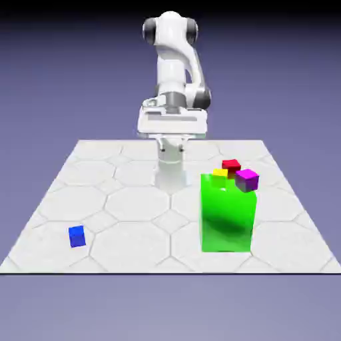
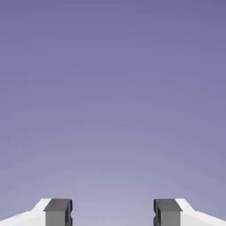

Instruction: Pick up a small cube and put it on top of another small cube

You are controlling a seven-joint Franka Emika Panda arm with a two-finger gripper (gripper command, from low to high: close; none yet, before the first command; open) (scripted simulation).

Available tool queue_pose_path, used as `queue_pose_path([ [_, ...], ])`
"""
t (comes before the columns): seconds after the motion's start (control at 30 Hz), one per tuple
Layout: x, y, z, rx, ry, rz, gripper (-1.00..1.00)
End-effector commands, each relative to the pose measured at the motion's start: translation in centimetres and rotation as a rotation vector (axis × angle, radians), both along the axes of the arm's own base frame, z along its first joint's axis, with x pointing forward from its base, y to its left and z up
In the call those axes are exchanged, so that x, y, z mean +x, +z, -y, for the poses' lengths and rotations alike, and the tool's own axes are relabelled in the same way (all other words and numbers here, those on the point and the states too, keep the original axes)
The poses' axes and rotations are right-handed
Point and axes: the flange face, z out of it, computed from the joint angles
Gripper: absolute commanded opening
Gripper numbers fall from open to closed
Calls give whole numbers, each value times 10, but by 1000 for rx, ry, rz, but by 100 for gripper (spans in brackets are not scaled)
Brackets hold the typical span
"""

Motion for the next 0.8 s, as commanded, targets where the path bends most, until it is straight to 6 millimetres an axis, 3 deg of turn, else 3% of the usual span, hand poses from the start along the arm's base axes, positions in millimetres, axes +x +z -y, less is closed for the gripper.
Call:
queue_pose_path([
  [0.0,8,-7,12,27,-40,-38,0],
  [0.2,45,-55,88,183,-288,-258,0],
  [0.37,59,-103,155,306,-501,-427,0],
  [0.57,55,-165,236,441,-759,-609,0],
  [0.77,31,-226,313,562,-1015,-768,0],
])
